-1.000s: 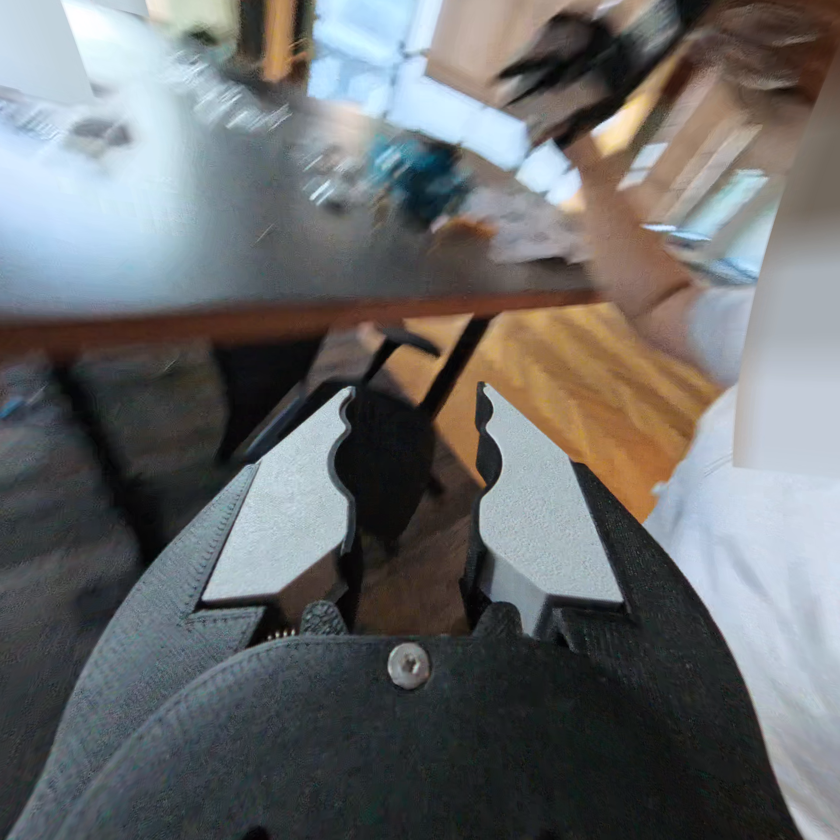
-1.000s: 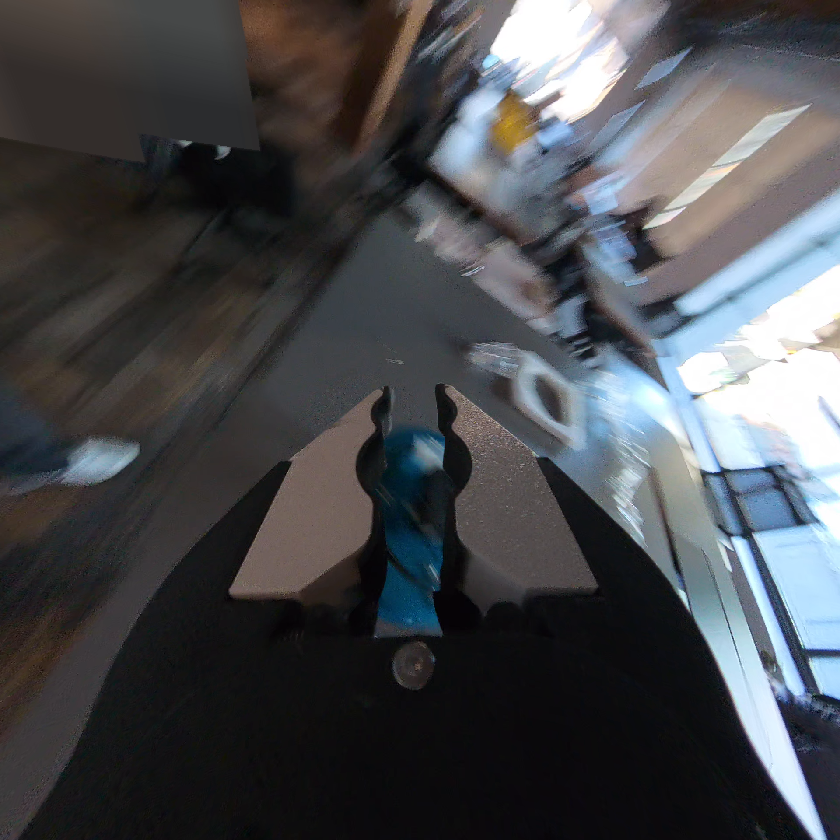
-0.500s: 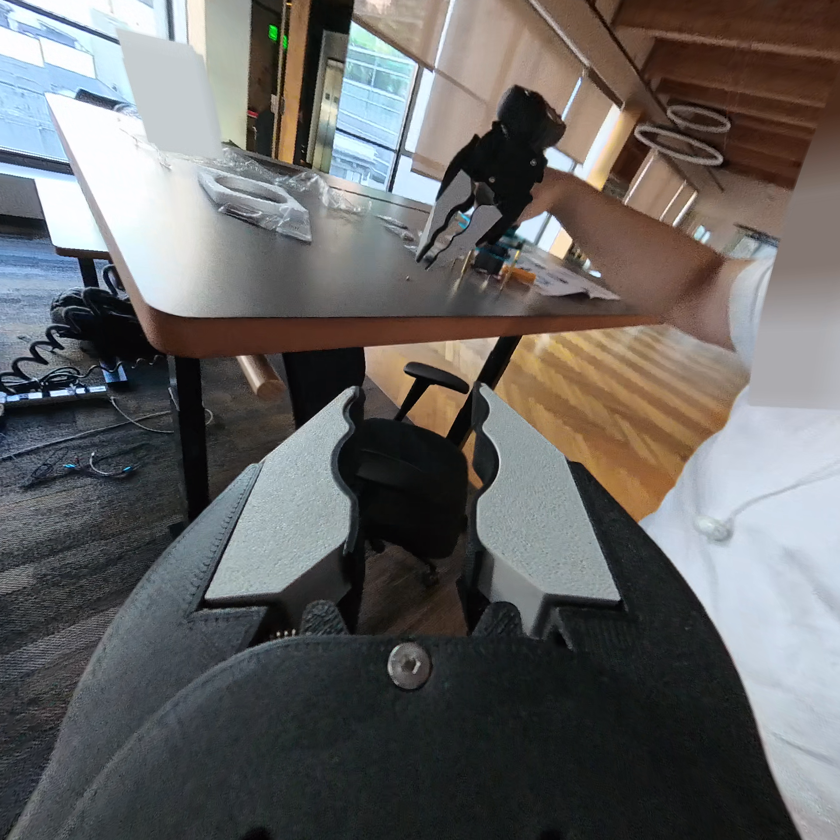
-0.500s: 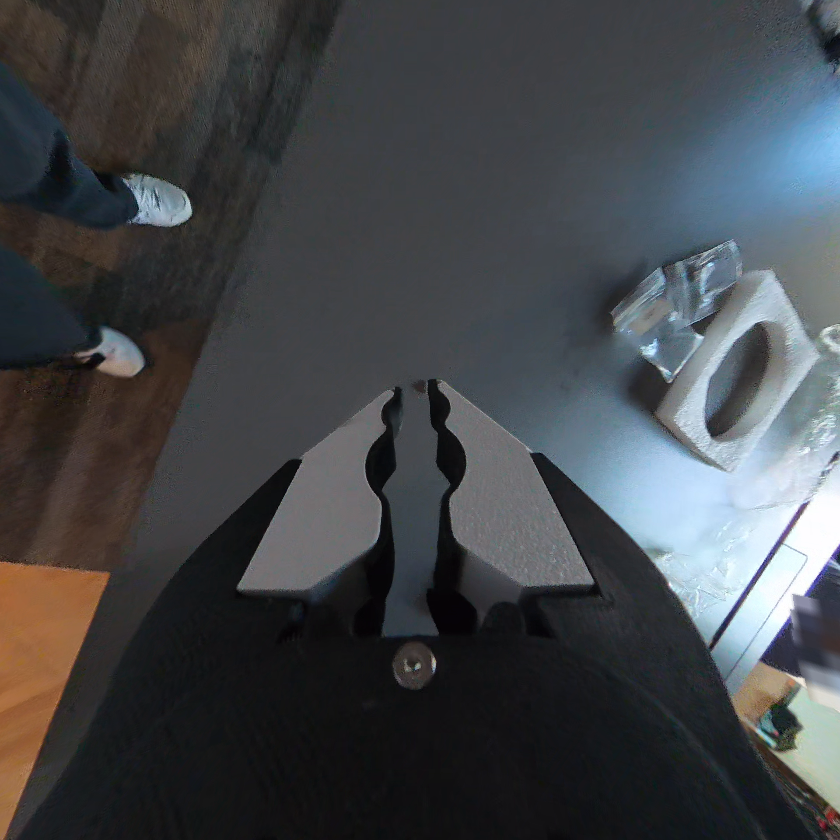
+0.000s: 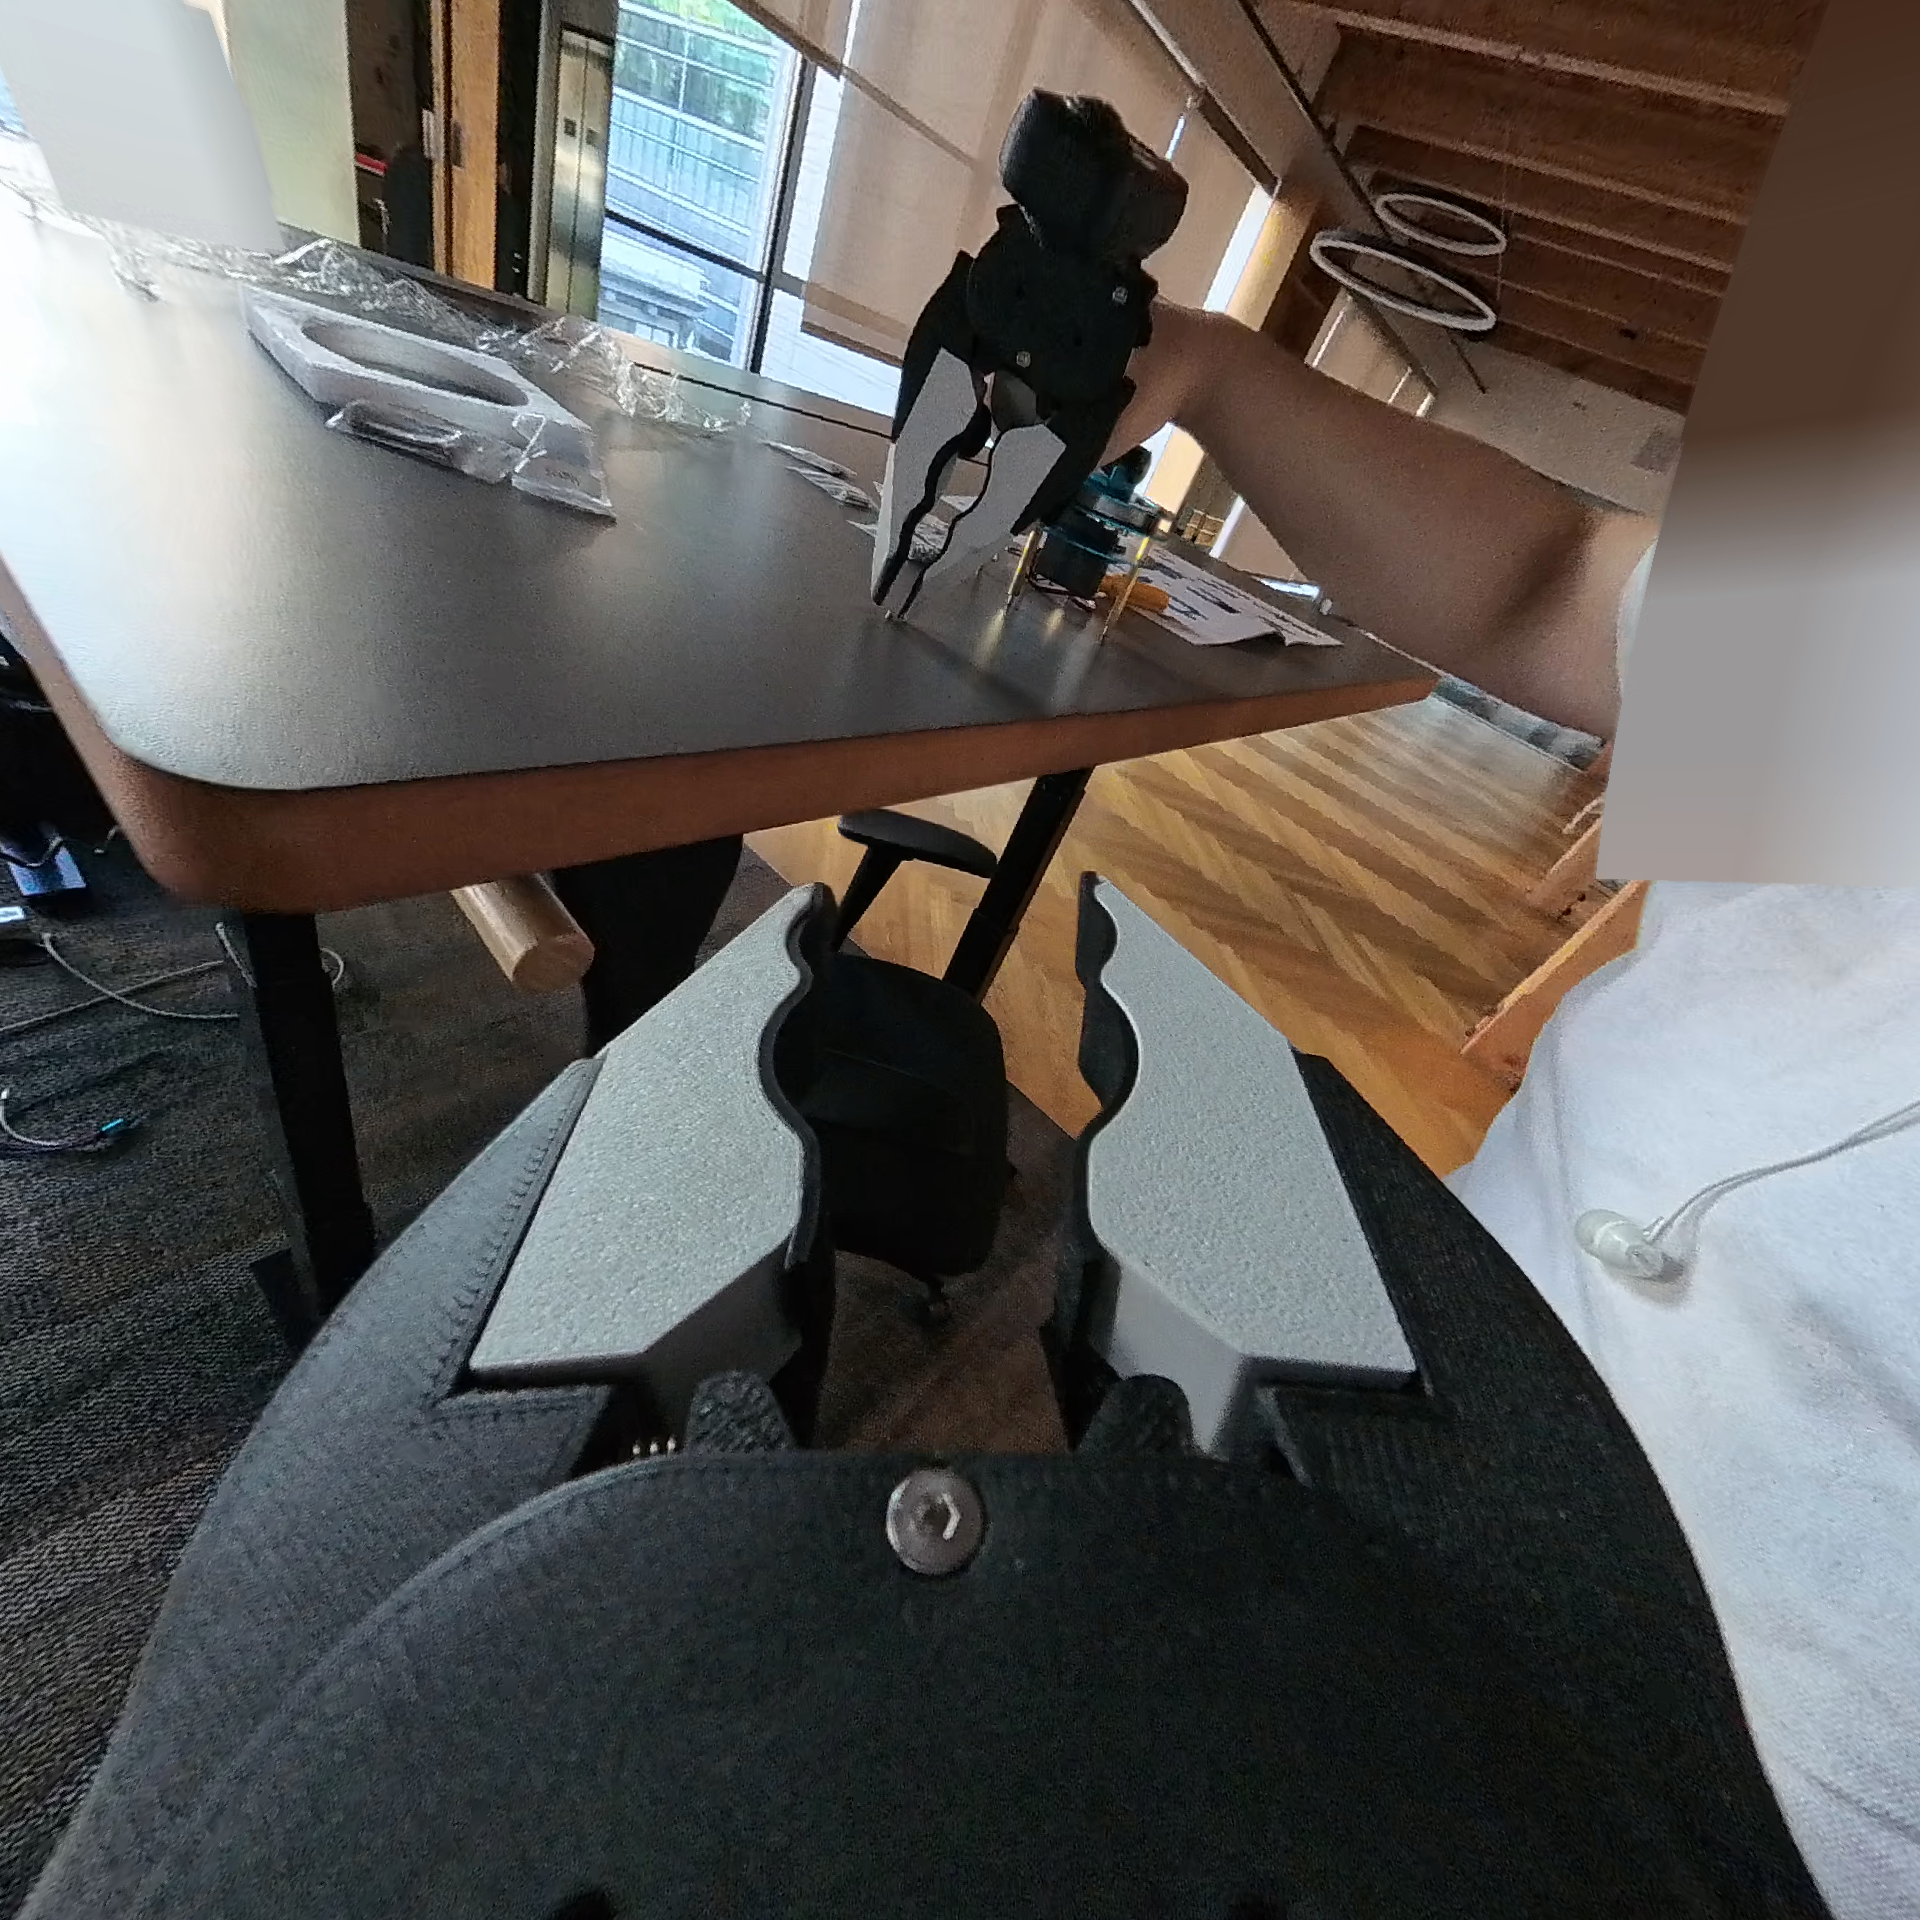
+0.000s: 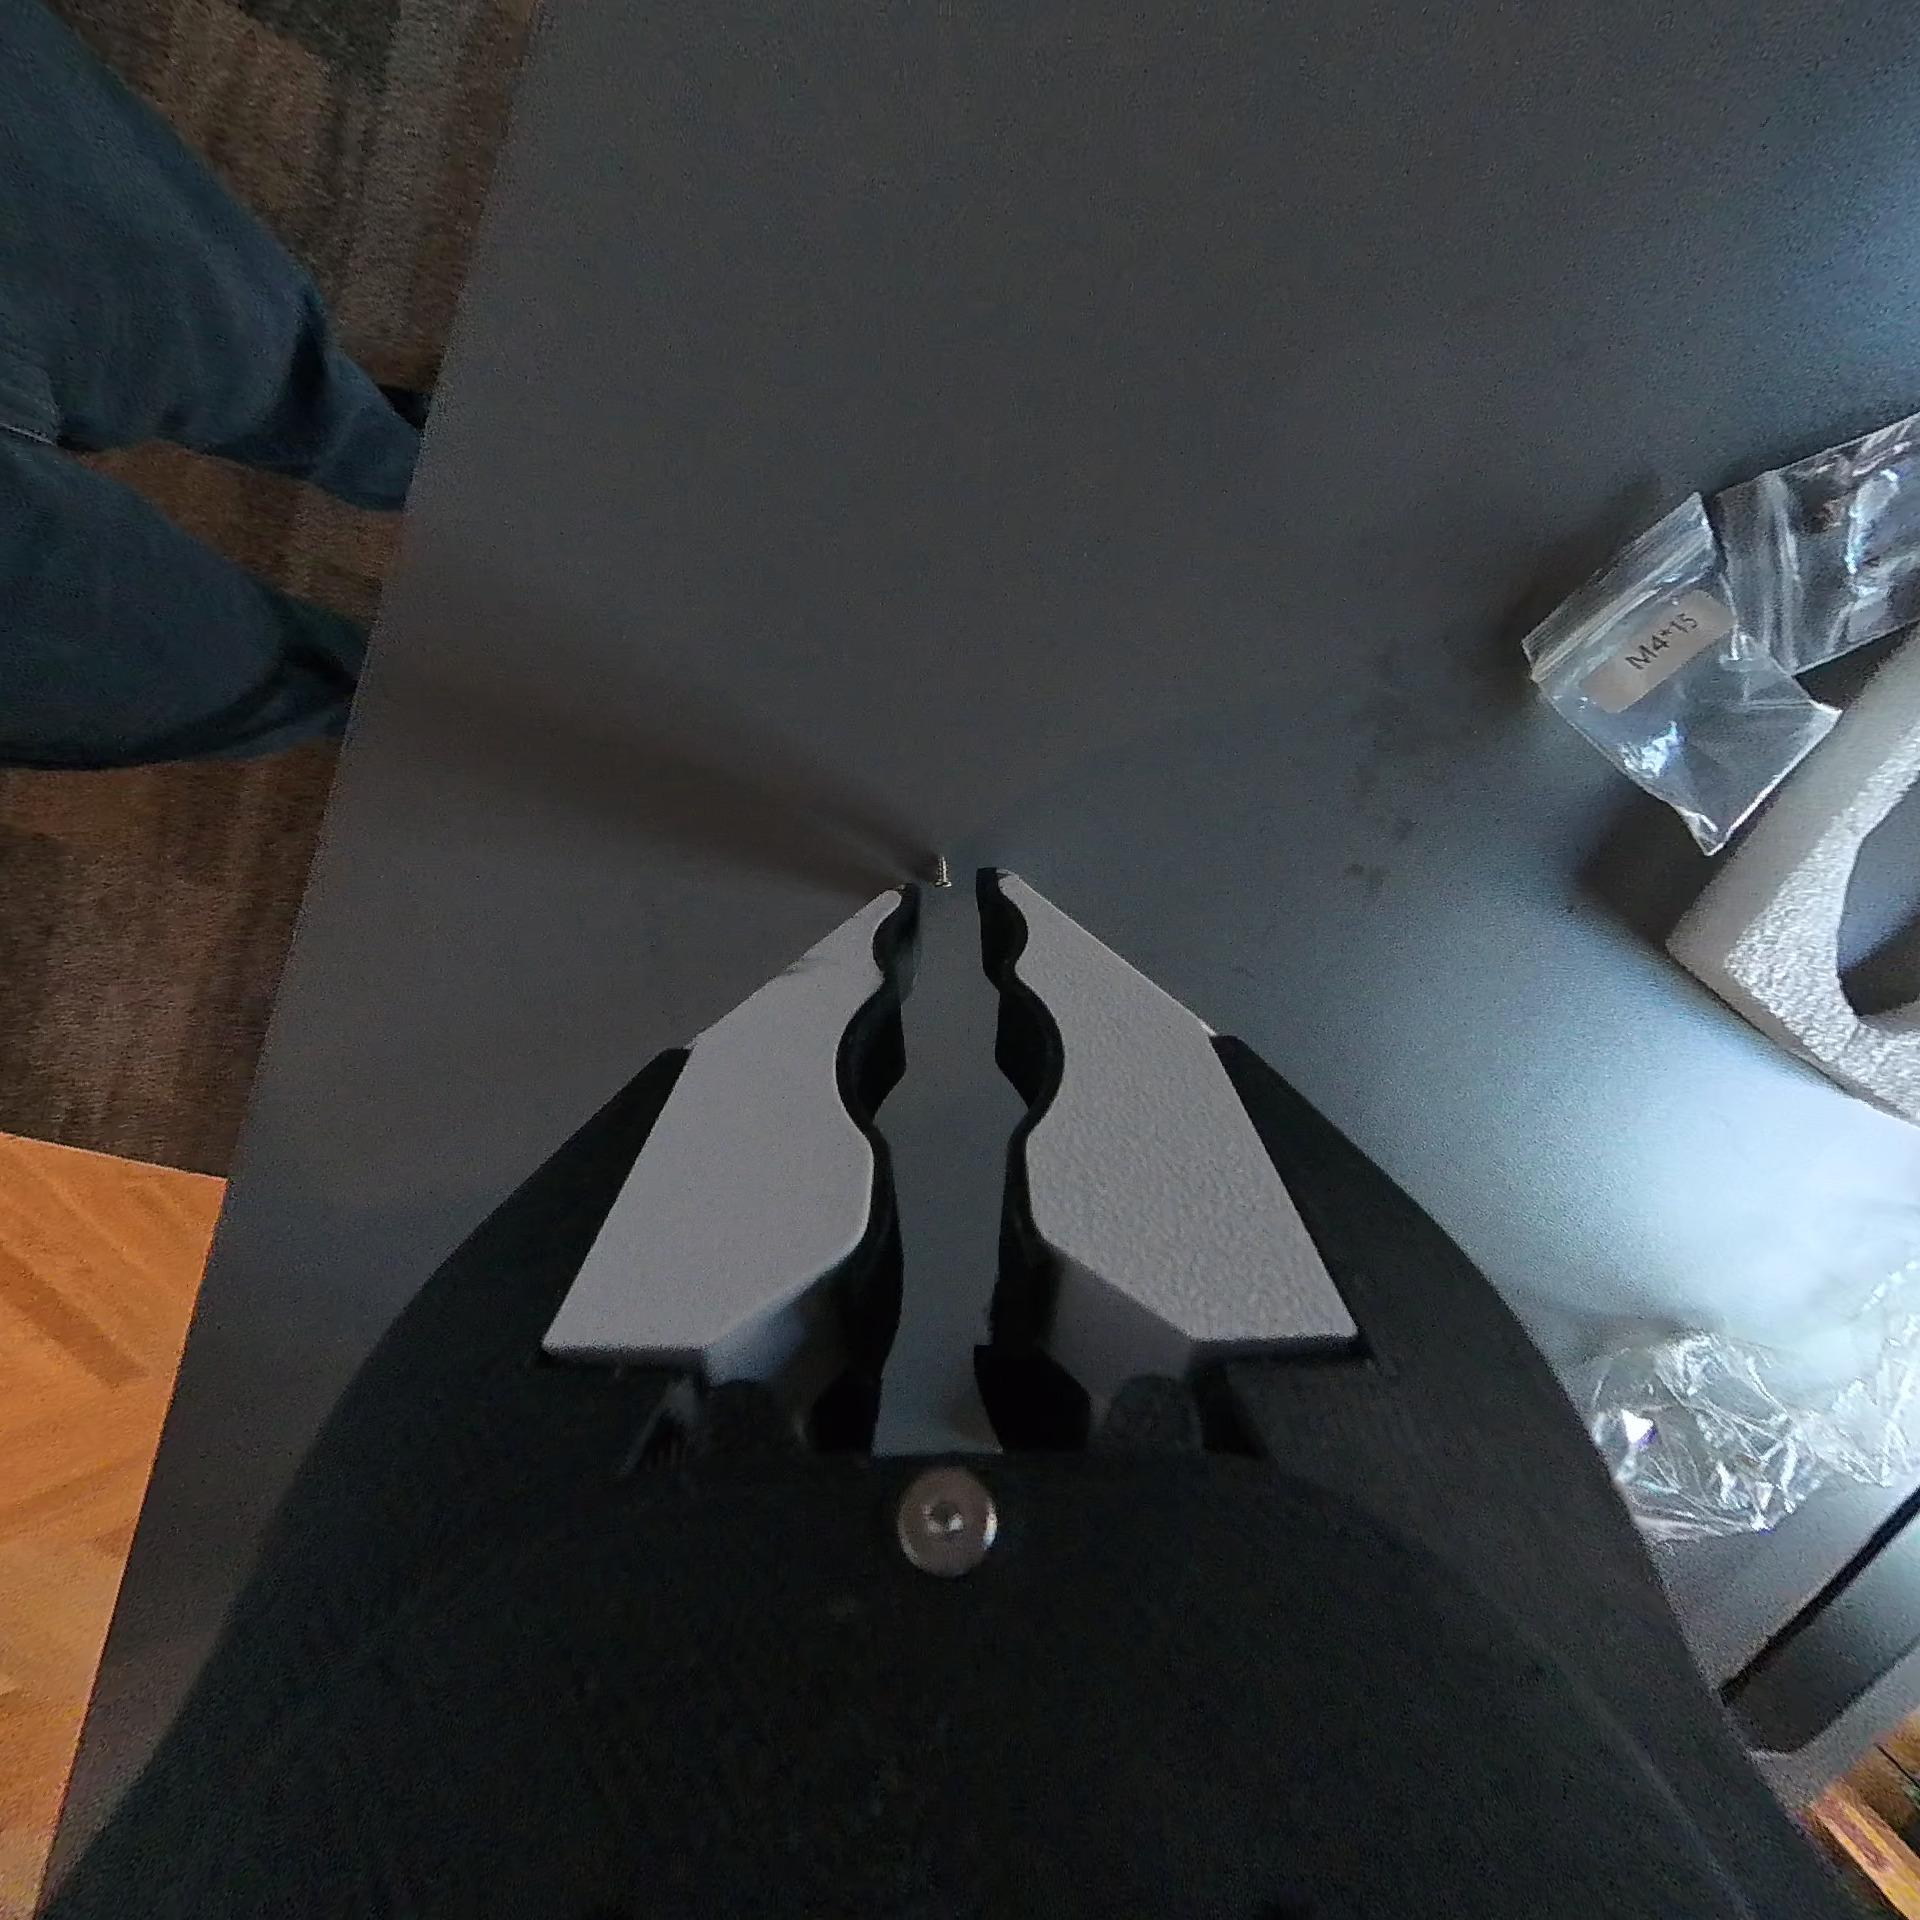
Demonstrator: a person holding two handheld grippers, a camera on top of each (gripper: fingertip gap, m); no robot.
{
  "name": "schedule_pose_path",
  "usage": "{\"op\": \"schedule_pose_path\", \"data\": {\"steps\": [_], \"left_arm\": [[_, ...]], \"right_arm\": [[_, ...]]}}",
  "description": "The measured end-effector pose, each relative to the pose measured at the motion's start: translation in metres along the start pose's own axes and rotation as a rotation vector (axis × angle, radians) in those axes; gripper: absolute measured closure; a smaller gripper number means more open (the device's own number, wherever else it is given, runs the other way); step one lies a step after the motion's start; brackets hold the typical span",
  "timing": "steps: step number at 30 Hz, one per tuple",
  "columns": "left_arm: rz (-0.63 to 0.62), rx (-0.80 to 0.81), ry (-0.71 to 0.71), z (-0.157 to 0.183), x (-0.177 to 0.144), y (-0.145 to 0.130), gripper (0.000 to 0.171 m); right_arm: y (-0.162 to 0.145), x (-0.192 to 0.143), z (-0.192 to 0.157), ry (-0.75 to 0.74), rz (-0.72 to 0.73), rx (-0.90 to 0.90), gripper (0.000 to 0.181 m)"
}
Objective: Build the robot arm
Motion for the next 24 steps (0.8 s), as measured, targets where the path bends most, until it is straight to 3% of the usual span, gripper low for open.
{"op": "schedule_pose_path", "data": {"steps": [10,24], "left_arm": [[0.003,-0.049,-0.064,-0.008,0.028,-0.005,0.128],[0.013,-0.069,-0.059,-0.014,0.025,-0.008,0.128]], "right_arm": [[0.005,0.003,0.003,0.179,-0.02,0.038,0.179],[0.003,0.004,0.009,0.2,-0.051,0.058,0.175]]}}
Point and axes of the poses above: each gripper's, where its closed fingertips meet, x out along the fingers, y out of its top, z = x × y across the jaws, the point moved 4 cm from there along -x, back along the fingers, and after that the axes turned 1 degree about -z, right-handed, at the moved point
